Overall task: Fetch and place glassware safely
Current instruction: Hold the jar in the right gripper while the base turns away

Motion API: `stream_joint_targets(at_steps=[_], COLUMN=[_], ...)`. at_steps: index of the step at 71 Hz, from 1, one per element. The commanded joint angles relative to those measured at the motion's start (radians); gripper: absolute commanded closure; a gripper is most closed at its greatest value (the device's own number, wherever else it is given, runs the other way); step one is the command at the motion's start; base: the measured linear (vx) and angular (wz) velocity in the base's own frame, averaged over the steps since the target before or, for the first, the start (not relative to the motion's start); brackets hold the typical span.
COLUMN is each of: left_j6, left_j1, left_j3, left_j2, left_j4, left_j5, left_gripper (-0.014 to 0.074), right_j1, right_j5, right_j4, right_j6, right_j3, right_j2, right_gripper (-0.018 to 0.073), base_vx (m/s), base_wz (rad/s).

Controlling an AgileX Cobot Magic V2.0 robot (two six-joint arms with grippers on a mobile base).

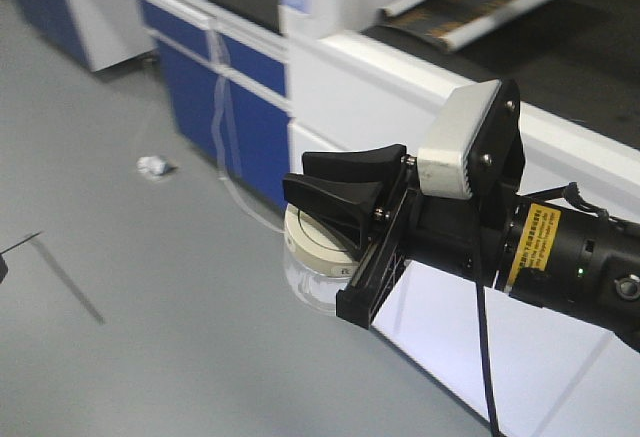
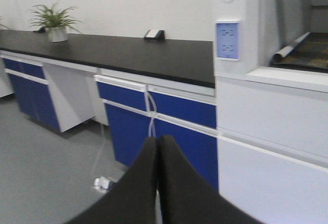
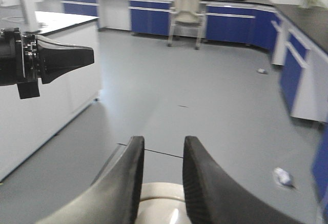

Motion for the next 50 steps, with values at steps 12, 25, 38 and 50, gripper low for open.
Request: stream_joint_targets(at_steps=[12, 25, 38, 50], left_j6=[-0.007, -0.007, -0.007, -0.007], left_j1=[-0.006, -0.006, -0.006, -0.006], left_j3=[-0.027, -0.027, -0.027, -0.027], left_j2=[-0.001, -0.001, -0.001, -0.001], left_j4=[-0.007, -0.007, -0.007, -0.007], left_j5=[-0.069, -0.069, -0.069, -0.069], left_gripper=[0.0603, 0.0603, 0.0603, 0.0603], right_j1=[0.000, 0.000, 0.000, 0.000], right_j5=[-0.061, -0.061, -0.061, -0.060], right_j4=[0.040, 0.040, 0.040, 0.040], right_j6=[-0.003, -0.003, -0.003, -0.003], right_j3=[-0.030, -0.030, -0.030, -0.030], right_j2=[-0.030, -0.030, -0.030, -0.030], right_gripper=[0.0559, 0.0559, 0.0559, 0.0559], base_vx=[-0.07, -0.01, 0.02, 0.06], base_wz=[0.85, 0.95, 0.81, 0.42])
